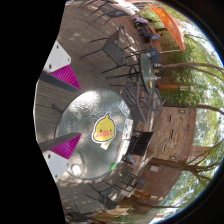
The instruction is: Arrange mouse
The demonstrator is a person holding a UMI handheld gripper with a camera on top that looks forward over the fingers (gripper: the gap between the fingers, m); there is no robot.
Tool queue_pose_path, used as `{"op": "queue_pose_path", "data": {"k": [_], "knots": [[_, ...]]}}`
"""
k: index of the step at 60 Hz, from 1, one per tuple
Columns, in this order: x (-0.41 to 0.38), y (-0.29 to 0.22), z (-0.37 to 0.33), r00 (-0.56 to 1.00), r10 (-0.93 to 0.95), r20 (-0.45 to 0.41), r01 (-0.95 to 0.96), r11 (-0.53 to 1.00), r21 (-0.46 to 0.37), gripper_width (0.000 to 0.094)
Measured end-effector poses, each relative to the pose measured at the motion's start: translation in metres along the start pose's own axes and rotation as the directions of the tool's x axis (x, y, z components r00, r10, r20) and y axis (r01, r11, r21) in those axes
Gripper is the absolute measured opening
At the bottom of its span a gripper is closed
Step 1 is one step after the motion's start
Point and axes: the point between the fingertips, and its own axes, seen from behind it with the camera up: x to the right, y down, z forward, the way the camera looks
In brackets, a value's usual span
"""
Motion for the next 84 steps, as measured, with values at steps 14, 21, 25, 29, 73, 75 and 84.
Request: {"op": "queue_pose_path", "data": {"k": [14, 21, 25, 29, 73, 75, 84], "knots": [[0.046, 0.066, -0.009, 1.0, 0.024, 0.002, -0.024, 0.998, -0.057, 0.0842], [0.092, 0.113, 0.008, 0.999, 0.044, -0.017, -0.045, 0.996, -0.078, 0.0842], [0.127, 0.14, 0.024, 0.998, 0.058, -0.04, -0.061, 0.995, -0.079, 0.0841], [0.168, 0.163, 0.039, 0.995, 0.068, -0.071, -0.074, 0.994, -0.077, 0.0844], [0.374, 0.151, 0.255, 0.968, 0.246, -0.058, -0.245, 0.969, 0.021, 0.0829], [0.374, 0.149, 0.261, 0.968, 0.242, -0.061, -0.241, 0.97, 0.018, 0.081], [0.377, 0.141, 0.272, 0.966, 0.237, -0.102, -0.238, 0.971, 0.005, 0.0733]]}}
